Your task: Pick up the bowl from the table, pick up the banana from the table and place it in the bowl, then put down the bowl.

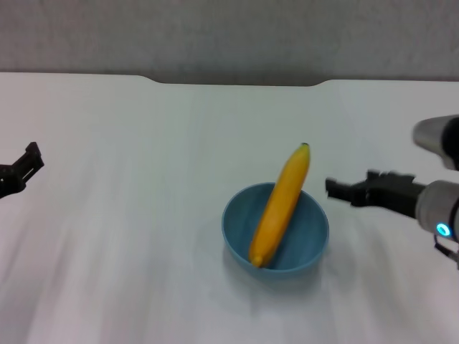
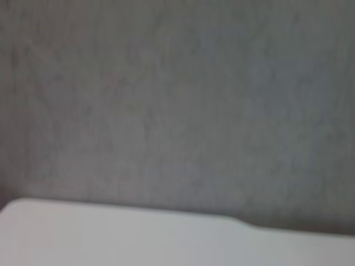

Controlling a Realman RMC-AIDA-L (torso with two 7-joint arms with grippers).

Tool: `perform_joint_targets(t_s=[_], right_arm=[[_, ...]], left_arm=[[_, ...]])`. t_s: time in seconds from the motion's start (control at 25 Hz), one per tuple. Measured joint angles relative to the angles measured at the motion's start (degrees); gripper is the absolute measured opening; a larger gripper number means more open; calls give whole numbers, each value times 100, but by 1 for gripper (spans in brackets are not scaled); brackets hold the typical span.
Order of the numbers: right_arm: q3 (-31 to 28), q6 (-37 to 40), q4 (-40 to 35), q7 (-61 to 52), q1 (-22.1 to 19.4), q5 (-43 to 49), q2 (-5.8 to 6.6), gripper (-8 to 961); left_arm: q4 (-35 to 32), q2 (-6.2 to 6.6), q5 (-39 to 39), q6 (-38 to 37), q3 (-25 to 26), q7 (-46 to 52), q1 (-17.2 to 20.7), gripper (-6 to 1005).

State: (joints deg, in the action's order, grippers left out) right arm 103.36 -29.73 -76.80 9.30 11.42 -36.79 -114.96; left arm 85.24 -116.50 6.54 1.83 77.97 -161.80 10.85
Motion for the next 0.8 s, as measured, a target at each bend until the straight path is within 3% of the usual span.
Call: perform_joint_targets(t_s=[0.08,0.24,0.4,0.44,0.48,0.56,0.64,0.68,0.8], right_arm=[[72,617,-98,13,-305,99,-1,813],[281,2142,99,9,-805,113,-10,840],[761,3889,716,-36,-1003,106,-12,868],[888,4366,933,-41,-1012,107,-13,874],[1057,4963,1238,-57,-998,108,-16,881],[1398,6190,1953,-155,-902,108,-25,888],[1695,7148,2654,-357,-725,107,-34,888],[1970,7942,3378,-744,-490,106,-45,888],[2101,8320,3861,-1131,-341,103,-47,888]], left_arm=[[-291,4,-8,669,-61,-26,78,869],[-1473,1,-14,2736,-125,-27,78,867],[-2999,-21,-3,4618,-125,-44,-325,865],[-2999,-21,-3,4618,-125,-44,-325,865],[-4019,-35,35,5413,-109,-55,-799,865],[-4964,-45,126,6071,-105,-19,-1216,865],[-5398,-53,228,6368,-124,12,-1399,865],[-5613,-62,313,6527,-159,22,-1485,865],[-5775,-62,365,6648,-218,31,-1535,865]])
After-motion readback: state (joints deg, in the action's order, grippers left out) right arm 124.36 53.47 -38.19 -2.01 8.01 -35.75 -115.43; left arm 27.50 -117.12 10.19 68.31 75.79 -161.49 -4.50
